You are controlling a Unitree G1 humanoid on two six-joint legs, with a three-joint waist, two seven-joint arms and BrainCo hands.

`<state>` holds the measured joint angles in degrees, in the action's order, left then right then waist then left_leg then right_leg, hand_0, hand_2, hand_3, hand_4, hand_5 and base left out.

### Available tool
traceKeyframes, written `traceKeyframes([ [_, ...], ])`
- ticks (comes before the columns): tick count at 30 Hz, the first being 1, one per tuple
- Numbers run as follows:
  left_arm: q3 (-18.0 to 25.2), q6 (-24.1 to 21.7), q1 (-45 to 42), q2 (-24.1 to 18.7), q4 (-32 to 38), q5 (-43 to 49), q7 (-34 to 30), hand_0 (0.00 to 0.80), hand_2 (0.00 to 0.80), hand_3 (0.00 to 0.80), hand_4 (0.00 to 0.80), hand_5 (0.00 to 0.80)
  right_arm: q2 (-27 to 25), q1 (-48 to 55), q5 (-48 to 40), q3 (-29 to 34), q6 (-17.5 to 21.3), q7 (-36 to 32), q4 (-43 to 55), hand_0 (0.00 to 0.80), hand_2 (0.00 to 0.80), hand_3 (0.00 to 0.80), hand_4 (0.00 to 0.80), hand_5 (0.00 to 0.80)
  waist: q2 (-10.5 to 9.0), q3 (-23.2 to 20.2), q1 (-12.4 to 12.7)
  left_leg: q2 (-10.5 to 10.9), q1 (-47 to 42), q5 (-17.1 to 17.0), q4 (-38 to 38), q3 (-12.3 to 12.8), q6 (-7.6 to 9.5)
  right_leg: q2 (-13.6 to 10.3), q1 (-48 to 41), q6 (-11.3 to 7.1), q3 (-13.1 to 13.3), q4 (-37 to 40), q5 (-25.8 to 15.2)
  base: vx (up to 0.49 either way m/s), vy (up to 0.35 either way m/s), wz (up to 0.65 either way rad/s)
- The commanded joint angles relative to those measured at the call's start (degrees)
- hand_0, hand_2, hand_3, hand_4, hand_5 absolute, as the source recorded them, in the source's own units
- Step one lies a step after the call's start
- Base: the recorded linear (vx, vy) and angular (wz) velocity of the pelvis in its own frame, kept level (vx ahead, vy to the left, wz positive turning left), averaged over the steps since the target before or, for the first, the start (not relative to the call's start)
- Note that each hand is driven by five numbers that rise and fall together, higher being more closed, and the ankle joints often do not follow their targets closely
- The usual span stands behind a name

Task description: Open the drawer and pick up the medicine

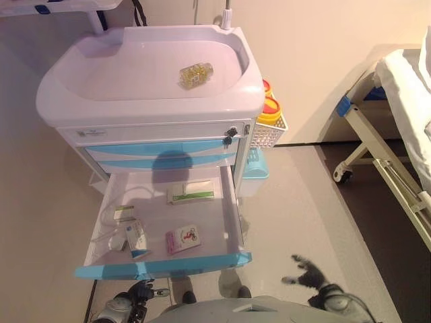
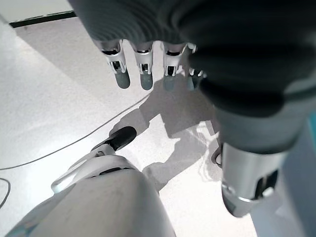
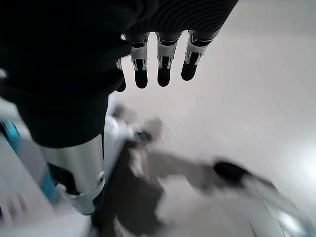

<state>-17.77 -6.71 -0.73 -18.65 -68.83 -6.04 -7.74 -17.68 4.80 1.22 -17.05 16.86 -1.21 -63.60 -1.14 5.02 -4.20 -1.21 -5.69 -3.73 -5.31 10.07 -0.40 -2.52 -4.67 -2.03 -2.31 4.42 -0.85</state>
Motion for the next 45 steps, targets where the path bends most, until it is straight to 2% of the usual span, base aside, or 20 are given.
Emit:
traceKeyframes([
  [1, -1.03, -7.25, 2.61, 0.39, -1.44, 7.77, 2.42, 0.0, 0.0, 0.0, 0.0, 0.0, -0.12, -2.85, 0.58, -1.93, 0.39, 0.35, -1.65, 0.0, 0.0, 0.0, 0.0, 0.0, 0.08, 1.33, 0.01, 2.77, -1.22, 5.15, 0.97, -1.82, 2.47, -0.4, 1.69, -1.69, -2.37, -4.68, -0.41, 0.085, 0.001, -0.01],
  [4, -4.62, -9.43, 2.79, 0.24, 0.62, 11.67, 4.28, 0.0, 0.0, 0.0, 0.0, 0.0, -0.11, -2.56, 2.94, -3.08, 1.37, 0.15, -1.92, 0.0, 0.0, 0.0, 0.0, 0.0, 0.57, 1.72, -0.5, 2.67, -1.34, 5.3, 1.38, -1.78, 2.66, -0.29, 2.02, -1.67, -1.97, -6.14, 0.32, 0.094, 0.011, -0.03],
  [8, -9.25, -9.72, 5.02, -0.68, 3.18, 13.86, 5.39, 0.0, 0.0, 0.0, 0.0, 0.0, -1.32, -3.04, 3.84, -5.44, 2.38, 0.0, 0.16, 0.0, 0.0, 0.0, 0.0, 0.0, 0.96, 2.61, -1.35, 2.48, -0.31, 5.79, 3.15, -1.57, 3.07, -0.26, 3.63, -1.43, -1.36, -8.91, 1.48, 0.08, 0.019, -0.06],
  [10, -10.11, -11.24, 6.84, -0.77, 1.94, 13.86, 5.74, 0.0, 0.0, 0.0, 0.0, 0.0, -1.67, -4.05, 2.97, -6.33, 4.02, 0.32, -0.54, 0.0, 0.0, 0.0, 0.0, 0.0, 0.8, 3.49, -1.53, 2.4, 0.97, 6.18, 4.43, -1.47, 3.4, -0.25, 5.19, -1.1, -1.19, -10.48, 1.99, -0.008, 0.009, -0.07],
  [13, -10.38, -12.3, 10.91, -3.62, 3.93, 10.87, 3.77, 0.0, 0.0, 0.0, 0.0, 0.0, -4.31, -6.13, 2.46, -6.62, 4.19, -0.42, 1.2, 0.0, 0.0, 0.0, 0.0, 0.0, 2.18, 6.38, -2.36, 2.31, 3.62, 6.16, 7.46, -1.53, 3.47, -0.6, 8.56, -0.48, -1.28, -14.72, 3.19, -0.051, 0.14, -0.17],
  [16, -10.1, -6.68, 15.67, -8.53, 14.31, 5.68, 0.15, 0.0, 0.0, 0.0, 0.0, 0.0, -8.32, -8.39, 3.38, -6.75, 2.24, -0.07, 7.04, 0.0, 0.0, 0.0, 0.0, 0.0, 3.75, 11.04, -2.95, 2.87, 8.88, 6.5, 12.74, -1.08, 3.43, -1.65, 13.93, 0.16, -1.05, -19.99, 4.35, -0.174, 0.184, -0.09],
  [19, -9.93, -0.7, 18.52, -14.23, 25.07, 2.93, -3.03, 0.0, 0.0, 0.0, 0.0, 0.0, -11.32, -9.26, 1.62, -6.98, 0.15, 0.29, 12.4, 0.0, 0.0, 0.0, 0.0, 0.0, 3.83, 14.82, -2.68, 2.95, 15.55, 7.47, 19.83, -0.8, 3.74, -2.14, 19.65, 1.33, -1.27, -25.7, 5.35, -0.168, 0.067, -0.05],
  [22, -9.96, 2.03, 20.24, -18.57, 30.48, 1.26, -5.65, 0.0, 0.0, 0.0, 0.0, 0.0, -13.0, -8.86, -0.25, -6.67, -1.14, 0.93, 15.92, 0.0, 0.0, 0.0, 0.0, 0.0, 3.44, 16.63, -2.66, 3.15, 20.41, 8.96, 25.22, -0.95, 4.21, -2.04, 23.89, 2.44, -1.28, -30.33, 6.81, -0.058, 0.004, 0.08],
  [26, -8.35, 3.09, 22.69, -22.58, 32.15, 0.75, -6.37, 0.0, 0.0, 0.0, 0.0, 0.0, -14.49, -6.77, -1.54, -4.95, -1.79, 1.21, 18.91, 0.0, 0.0, 0.0, 0.0, 0.0, 2.62, 17.51, -3.15, 3.17, 25.55, 10.79, 30.96, -1.08, 5.05, -1.48, 28.54, 3.44, -0.93, -34.87, 8.01, 0.003, 0.005, 0.04],
  [31, -6.09, 5.62, 30.28, -25.88, 27.85, -0.72, -5.29, 0.0, 0.0, 0.0, 0.0, 0.0, -15.64, -5.02, -1.99, -2.92, -1.14, 1.66, 20.51, 0.0, 0.0, 0.0, 0.0, 0.0, 1.63, 17.89, -4.83, 2.8, 31.7, 13.52, 37.96, -0.71, 6.22, -0.33, 34.63, 4.18, 0.87, -40.36, 9.1, 0.02, 0.052, -0.16],
  [32, -5.32, 6.36, 32.24, -26.26, 25.69, -1.13, -4.79, 0.0, 0.0, 0.0, 0.0, 0.0, -15.93, -4.65, -1.86, -2.57, -1.03, 1.72, 20.78, 0.0, 0.0, 0.0, 0.0, 0.0, 1.46, 18.12, -5.36, 2.8, 32.31, 15.7, 40.19, -1.09, 6.03, 0.0, 35.19, 3.93, 1.69, -42.38, 10.93, 0.08, 0.082, -0.11],
  [33, -4.63, 6.58, 33.91, -26.62, 23.75, -1.85, -3.36, 0.0, 0.0, 0.0, 0.0, 0.0, -16.2, -4.5, -1.73, -2.38, -0.83, 1.71, 20.91, 0.0, 0.0, 0.0, 0.0, 0.0, 1.27, 18.21, -5.71, 2.68, 33.24, 16.19, 41.42, -1.08, 6.15, 0.2, 35.99, 4.04, 2.07, -43.26, 11.16, 0.086, 0.085, -0.1],
  [36, -0.91, 4.34, 44.46, -30.5, 11.18, -2.45, 4.81, 0.0, 0.0, 0.0, 0.0, 0.0, -17.1, -3.94, -1.9, -3.17, 0.83, 2.24, 21.0, 0.0, 0.0, 0.0, 0.0, 0.0, 0.24, 18.32, -7.53, 2.29, 35.98, 17.56, 45.09, -1.0, 6.79, 1.38, 38.91, 4.58, 3.66, -46.35, 11.91, 0.032, 0.06, -0.23],
  [39, -0.23, 0.49, 53.12, -32.84, 1.2, -3.35, 12.01, 0.0, 0.0, 0.0, 0.0, 0.0, -16.65, -3.12, -2.31, -5.02, 1.97, 3.66, 21.42, 0.0, 0.0, 0.0, 0.0, 0.0, -0.76, 18.08, -9.01, 1.84, 37.07, 18.43, 46.24, -0.82, 6.99, 2.74, 40.21, 4.67, 4.6, -46.96, 12.27, 0.018, 0.007, -0.12],
  [42, -0.32, -0.11, 54.97, -31.68, 0.95, -3.66, 17.09, 0.0, 0.0, 0.0, 0.0, 0.0, -15.36, -3.69, -2.47, -6.46, 2.73, 4.8, 19.87, 0.0, 0.0, 0.0, 0.0, 0.0, -1.21, 18.36, -9.08, 1.94, 37.16, 18.24, 45.6, -0.99, 6.81, 3.61, 40.34, 4.64, 5.25, -45.92, 11.68, -0.002, -0.014, -0.04],
  [45, 0.07, -0.2, 55.68, -31.92, 3.03, -4.35, 19.44, 0.0, 0.0, 0.0, 0.0, 0.0, -14.86, -4.28, -2.21, -7.09, 2.97, 4.92, 18.6, 0.0, 0.0, 0.0, 0.0, 0.0, -1.14, 18.56, -8.85, 2.28, 36.33, 17.96, 44.26, -1.07, 6.79, 4.13, 40.1, 4.62, 5.77, -45.05, 11.33, 0.009, -0.016, -0.09],
])
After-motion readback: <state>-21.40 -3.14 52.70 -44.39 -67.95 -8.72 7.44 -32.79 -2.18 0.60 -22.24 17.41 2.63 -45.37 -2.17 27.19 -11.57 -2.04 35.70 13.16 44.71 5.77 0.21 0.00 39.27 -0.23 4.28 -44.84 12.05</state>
